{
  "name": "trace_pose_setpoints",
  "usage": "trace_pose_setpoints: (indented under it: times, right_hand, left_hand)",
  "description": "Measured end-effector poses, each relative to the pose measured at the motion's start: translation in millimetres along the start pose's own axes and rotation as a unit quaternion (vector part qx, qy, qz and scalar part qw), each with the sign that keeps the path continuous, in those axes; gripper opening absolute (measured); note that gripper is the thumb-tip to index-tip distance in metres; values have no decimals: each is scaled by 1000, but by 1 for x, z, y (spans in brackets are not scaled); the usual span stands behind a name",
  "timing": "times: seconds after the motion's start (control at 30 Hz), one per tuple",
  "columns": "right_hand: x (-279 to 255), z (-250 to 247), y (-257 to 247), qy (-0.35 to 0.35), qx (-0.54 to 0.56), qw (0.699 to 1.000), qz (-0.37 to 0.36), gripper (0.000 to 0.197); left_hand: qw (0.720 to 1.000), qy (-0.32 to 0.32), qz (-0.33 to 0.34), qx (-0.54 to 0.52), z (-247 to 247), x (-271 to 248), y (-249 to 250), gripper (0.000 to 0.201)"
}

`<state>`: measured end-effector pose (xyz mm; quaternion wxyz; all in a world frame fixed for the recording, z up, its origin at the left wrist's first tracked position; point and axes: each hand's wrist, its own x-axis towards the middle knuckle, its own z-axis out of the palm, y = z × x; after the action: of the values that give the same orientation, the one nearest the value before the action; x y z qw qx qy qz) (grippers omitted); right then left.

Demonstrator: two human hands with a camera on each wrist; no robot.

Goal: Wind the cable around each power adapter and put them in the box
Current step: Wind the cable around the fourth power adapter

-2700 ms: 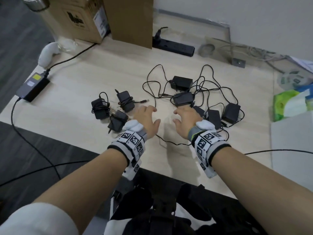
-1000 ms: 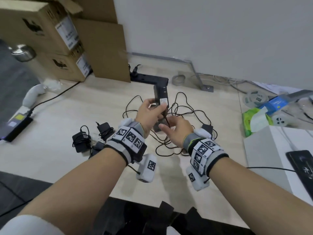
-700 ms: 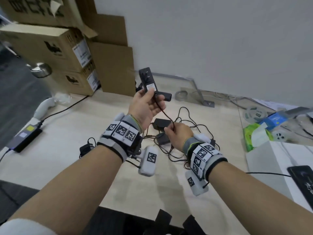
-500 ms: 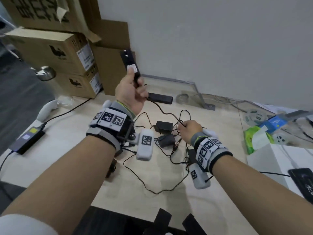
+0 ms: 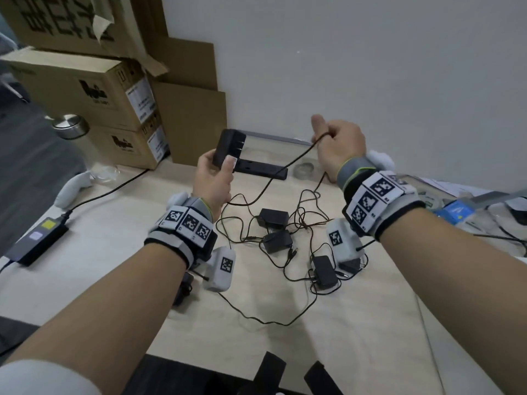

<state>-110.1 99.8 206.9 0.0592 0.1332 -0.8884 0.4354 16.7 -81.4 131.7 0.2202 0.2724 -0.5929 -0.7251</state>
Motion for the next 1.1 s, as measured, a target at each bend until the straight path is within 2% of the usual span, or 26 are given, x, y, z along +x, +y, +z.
trace_pose_setpoints:
  times: [0.07, 0.13, 0.2, 0.23, 0.27, 0.33, 0.37, 0.4, 0.5, 0.57, 0.6, 0.67, 0.7, 0.83, 0.9, 1.0, 1.1]
  right_hand:
    - [4, -3, -10, 24, 1, 999, -35, 47]
    - [3, -1, -12, -2, 2, 999, -47, 36]
    - [-5, 7, -6, -89, -48, 994, -46, 20]
    - [-12, 10, -2, -151, -105, 982, -46, 8]
    - [-19, 12, 2, -219, -169, 960, -51, 12]
    - [-32, 17, 9, -352, -262, 897, -56, 41]
    - [-39, 20, 11, -392, -274, 877, -50, 49]
    - [-46, 24, 13, -410, -262, 873, -44, 53]
    - [-67, 42, 14, -392, -129, 910, -43, 50]
    - [-79, 53, 12, -407, -57, 911, -37, 45]
    - [-84, 57, 11, -418, -37, 907, -39, 36]
    - [-93, 62, 10, -427, -10, 903, -38, 15]
    - [-95, 64, 13, -426, 14, 904, -24, 8]
    - [-87, 54, 18, -390, 45, 919, 29, 21]
    - [-75, 42, 18, -355, 7, 935, 5, 24]
    - [-56, 27, 15, -310, -28, 949, -49, 27]
    - [-44, 21, 5, -267, -77, 955, -106, 30]
  left_hand:
    - [1000, 10, 2, 1, -1, 0, 0, 36]
    - [1000, -7, -3, -21, 0, -1, 2, 32]
    - [999, -29, -15, -38, 2, -3, 4, 32]
    - [998, -40, -24, -48, 4, -5, 5, 31]
    - [996, -49, -31, -63, 5, -7, 7, 30]
    - [992, -60, -45, -104, 9, -9, 12, 28]
    - [988, -64, -55, -129, 12, -11, 14, 28]
    - [983, -66, -67, -156, 15, -12, 14, 28]
    - [958, -94, -111, -246, 23, -14, 14, 29]
    - [939, -128, -136, -288, 26, -14, 16, 27]
    - [933, -145, -141, -297, 27, -14, 18, 30]
    - [934, -150, -142, -293, 28, -14, 21, 39]
    - [939, -142, -136, -282, 28, -14, 22, 38]
    - [978, -104, -81, -160, 14, -6, 24, 17]
    - [991, -104, -47, -74, 2, -1, 24, 19]
    - [994, -101, -1, 46, -10, 2, 21, 26]
    - [991, -103, 9, 90, -12, 3, 17, 30]
